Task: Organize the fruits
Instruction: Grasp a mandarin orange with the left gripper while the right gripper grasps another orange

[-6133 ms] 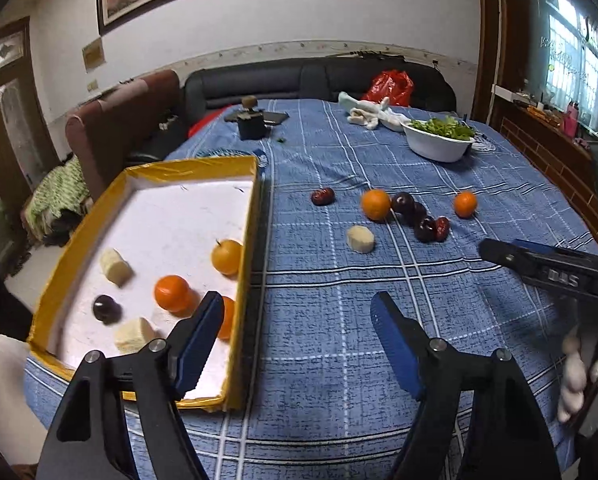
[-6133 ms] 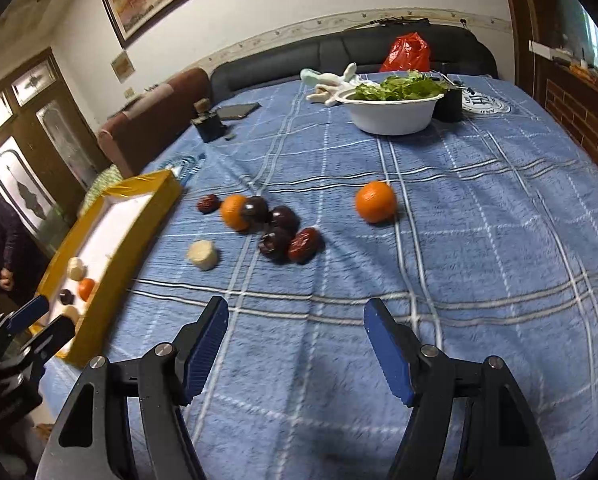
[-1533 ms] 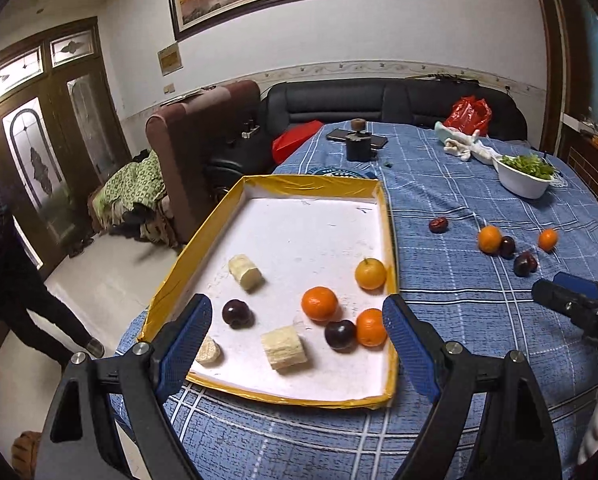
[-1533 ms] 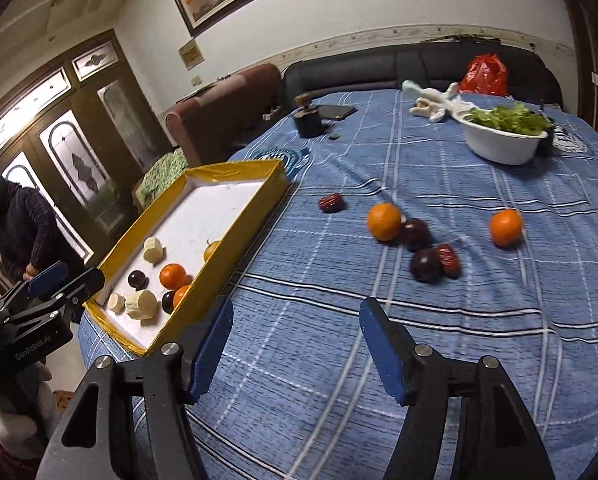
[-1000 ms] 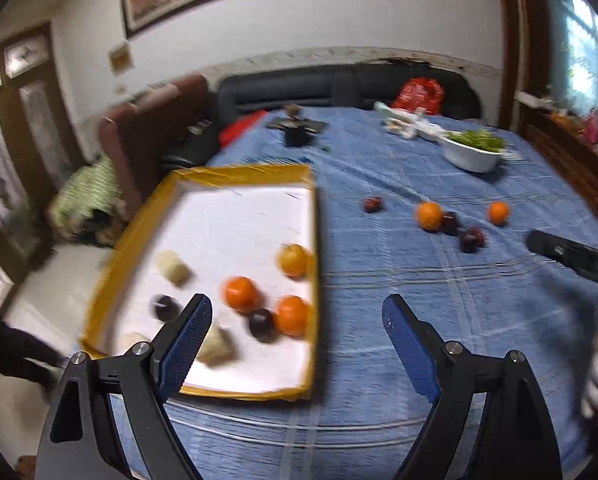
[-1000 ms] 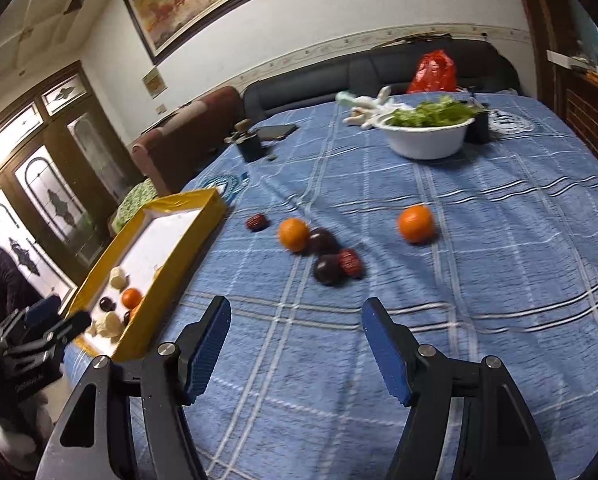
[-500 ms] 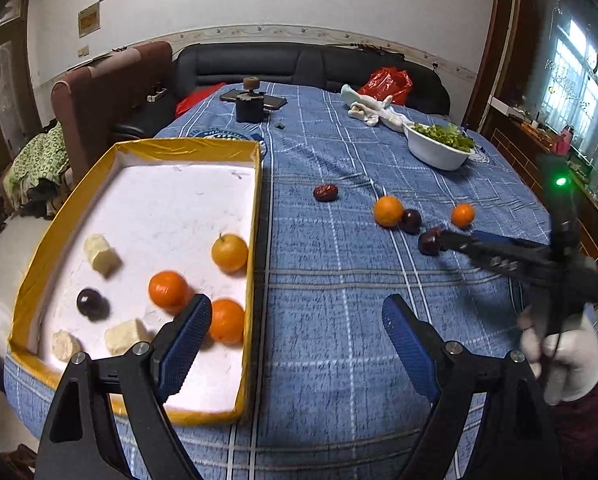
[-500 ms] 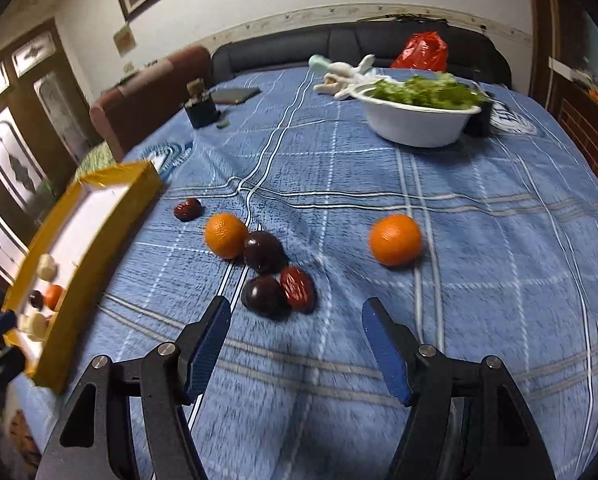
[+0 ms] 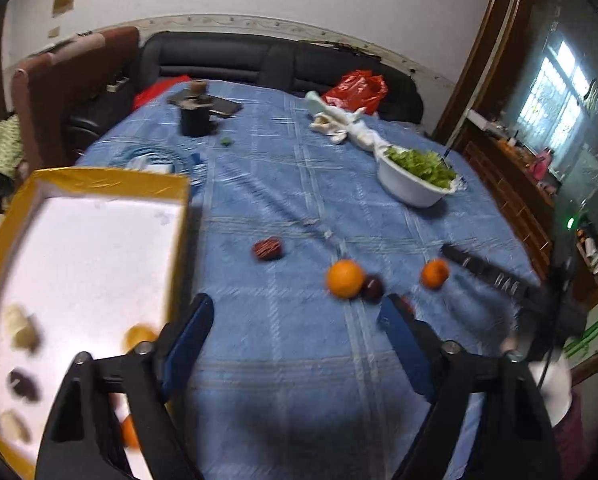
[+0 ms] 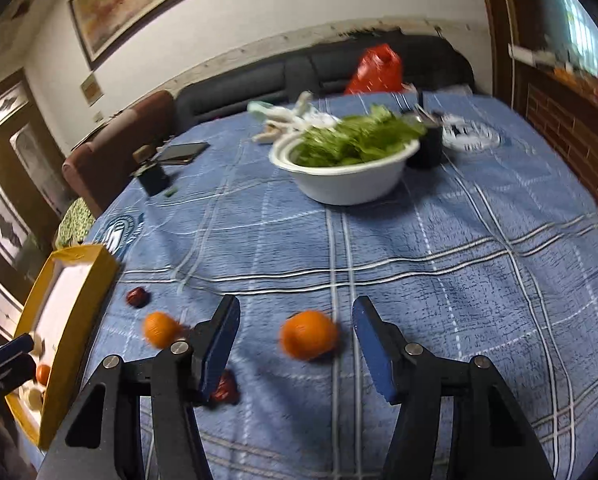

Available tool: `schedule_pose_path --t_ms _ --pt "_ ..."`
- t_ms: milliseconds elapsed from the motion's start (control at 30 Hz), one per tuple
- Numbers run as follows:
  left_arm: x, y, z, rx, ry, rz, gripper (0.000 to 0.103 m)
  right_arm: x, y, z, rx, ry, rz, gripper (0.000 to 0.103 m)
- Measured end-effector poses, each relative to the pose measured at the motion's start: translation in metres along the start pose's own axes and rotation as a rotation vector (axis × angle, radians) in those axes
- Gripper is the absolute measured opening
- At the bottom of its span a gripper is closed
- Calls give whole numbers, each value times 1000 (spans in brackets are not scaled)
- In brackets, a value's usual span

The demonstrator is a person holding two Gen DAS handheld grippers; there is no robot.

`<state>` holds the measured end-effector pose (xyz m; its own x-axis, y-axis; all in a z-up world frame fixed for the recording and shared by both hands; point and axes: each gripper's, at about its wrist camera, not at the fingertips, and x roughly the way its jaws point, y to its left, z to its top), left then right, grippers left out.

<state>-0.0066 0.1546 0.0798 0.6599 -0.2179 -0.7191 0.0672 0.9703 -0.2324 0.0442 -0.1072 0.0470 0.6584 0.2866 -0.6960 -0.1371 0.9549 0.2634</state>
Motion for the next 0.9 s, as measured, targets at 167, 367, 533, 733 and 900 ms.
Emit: schedule_pose_path --t_ms 167,367,533,733,900 --pt "49 -13 16 -26 97 -51 56 25 1 -4 -4 70 1 63" --pt "97 -27 14 6 152 -49 56 34 -3 -9 -18 101 0 63" --pt "114 -26 9 -11 158 -135 38 34 -6 -9 -10 109 5 63" --pt "115 -28 4 -23 116 -120 45 35 -3 -13 -30 104 -14 56" --pt "110 -28 3 -19 126 -145 34 33 -6 -13 -6 104 8 41"
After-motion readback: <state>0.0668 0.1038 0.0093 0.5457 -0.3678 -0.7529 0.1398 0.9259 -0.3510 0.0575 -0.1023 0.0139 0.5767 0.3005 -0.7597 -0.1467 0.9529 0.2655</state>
